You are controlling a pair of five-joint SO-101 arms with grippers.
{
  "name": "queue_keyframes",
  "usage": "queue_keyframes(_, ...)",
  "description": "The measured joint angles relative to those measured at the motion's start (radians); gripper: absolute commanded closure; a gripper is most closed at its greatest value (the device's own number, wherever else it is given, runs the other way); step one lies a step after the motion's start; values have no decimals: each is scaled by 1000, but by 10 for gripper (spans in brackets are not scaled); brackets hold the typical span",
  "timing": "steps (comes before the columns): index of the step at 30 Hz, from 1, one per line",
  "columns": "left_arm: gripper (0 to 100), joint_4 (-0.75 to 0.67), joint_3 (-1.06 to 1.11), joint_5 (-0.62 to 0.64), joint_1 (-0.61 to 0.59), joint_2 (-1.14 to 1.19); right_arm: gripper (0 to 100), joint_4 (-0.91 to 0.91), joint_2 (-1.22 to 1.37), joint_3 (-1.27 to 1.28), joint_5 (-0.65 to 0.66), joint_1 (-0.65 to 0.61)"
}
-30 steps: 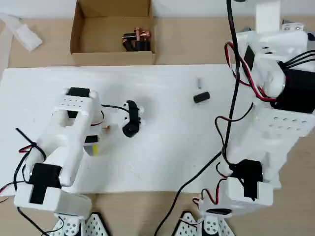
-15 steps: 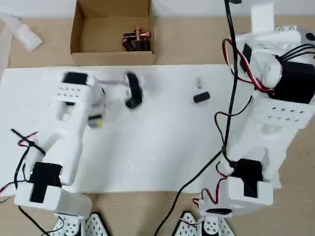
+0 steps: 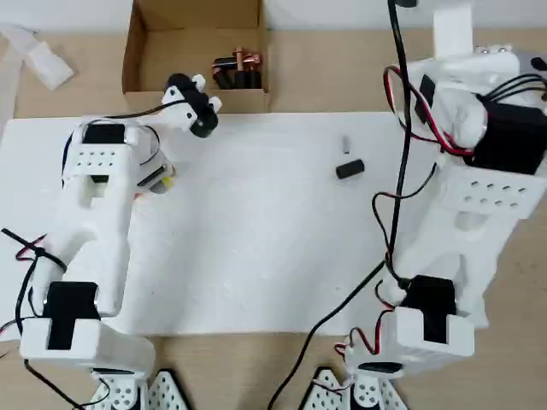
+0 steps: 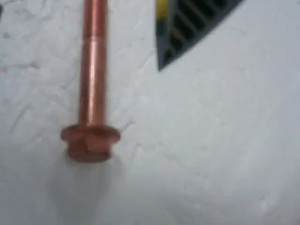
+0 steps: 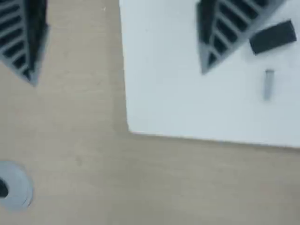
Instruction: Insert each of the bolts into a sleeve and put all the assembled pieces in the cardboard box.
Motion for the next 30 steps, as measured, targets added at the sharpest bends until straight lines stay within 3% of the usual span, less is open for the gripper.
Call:
queue_keyframes(7, 750, -44, -32, 0, 32, 141, 740, -34, 2, 68, 0, 0)
queue_keyframes(21, 751, -35, -270, -2, -25, 397, 740, -69, 2, 74, 0, 0)
queue_keyframes(24, 819, -35, -275, -2, -25, 411, 740, -81, 2, 74, 0, 0)
queue_keyframes(28, 1000, 26, -285, -2, -21, 416, 740, -97, 2, 78, 0, 0)
queue_keyframes(30, 972, 68, -293, 0, -18, 422, 740, -112, 2, 95, 2, 0)
